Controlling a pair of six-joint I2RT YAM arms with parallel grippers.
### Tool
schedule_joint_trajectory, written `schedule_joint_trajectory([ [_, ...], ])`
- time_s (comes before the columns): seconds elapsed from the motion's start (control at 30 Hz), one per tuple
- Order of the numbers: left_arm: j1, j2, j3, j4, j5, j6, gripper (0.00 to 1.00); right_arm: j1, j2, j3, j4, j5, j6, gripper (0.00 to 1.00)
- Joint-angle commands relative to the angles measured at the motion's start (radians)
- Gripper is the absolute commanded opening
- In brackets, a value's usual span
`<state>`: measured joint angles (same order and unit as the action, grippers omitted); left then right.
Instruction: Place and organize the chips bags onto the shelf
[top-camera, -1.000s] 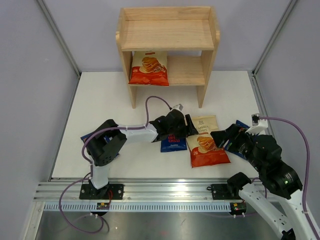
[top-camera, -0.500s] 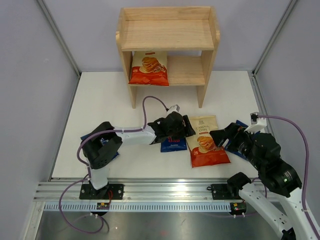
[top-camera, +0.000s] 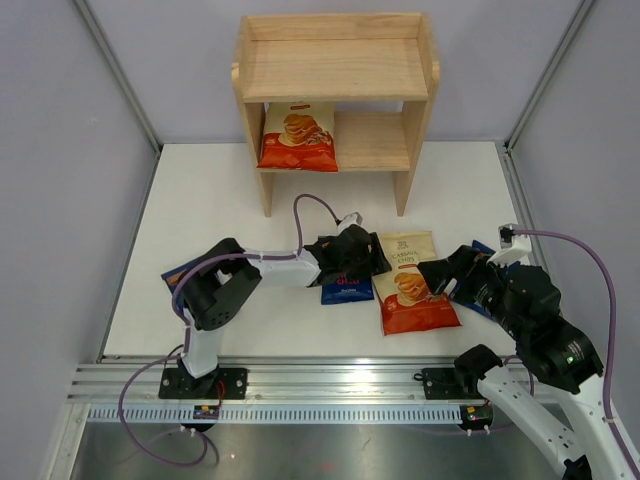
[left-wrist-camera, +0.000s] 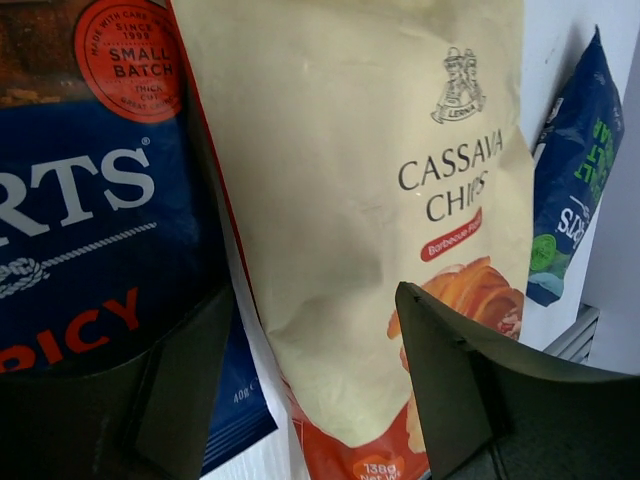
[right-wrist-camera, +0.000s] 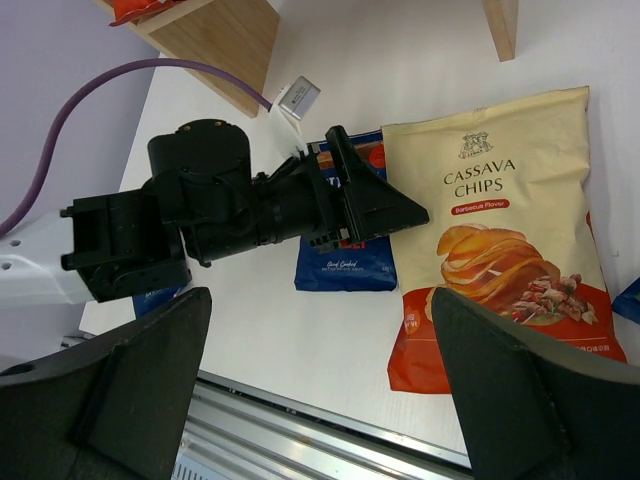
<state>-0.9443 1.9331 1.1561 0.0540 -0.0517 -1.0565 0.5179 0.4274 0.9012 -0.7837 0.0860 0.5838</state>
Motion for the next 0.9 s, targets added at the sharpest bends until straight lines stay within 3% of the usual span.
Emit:
schedule_joint_trajectory([
  [0.0, 0.006, 0.027, 0.057, 0.044, 0.013, -0.014, 0.69, -0.002, 0.007, 0.028, 0.014, -0.008, -0.009, 1.0],
  [0.2, 0.006, 0.049, 0.059, 0.089, 0.033, -0.017, 0.71, -0.002, 0.013, 0.019, 0.032, -0.008, -0.01, 0.99],
  [0.3, 0.012, 0.09, 0.083, 0.115, 0.046, -0.03, 0.65, -0.004, 0.019, 0.012, 0.047, -0.02, -0.003, 0.99],
  [0.43, 0.012, 0.135, 0.09, 0.177, 0.084, -0.048, 0.48, -0.004, 0.014, -0.004, 0.061, -0.037, 0.002, 0.99],
  [0.57, 0.009, 0.112, 0.042, 0.303, 0.135, -0.062, 0.14, -0.004, -0.006, -0.036, 0.093, -0.058, 0.004, 1.0],
  [0.7, -0.017, -0.009, -0.033, 0.382, 0.069, -0.03, 0.0, -0.002, -0.029, -0.074, 0.129, -0.045, 0.004, 1.0],
  [0.87, -0.024, -0.225, -0.206, 0.55, -0.029, -0.034, 0.0, -0.002, -0.081, -0.14, 0.162, 0.044, 0.011, 0.98],
])
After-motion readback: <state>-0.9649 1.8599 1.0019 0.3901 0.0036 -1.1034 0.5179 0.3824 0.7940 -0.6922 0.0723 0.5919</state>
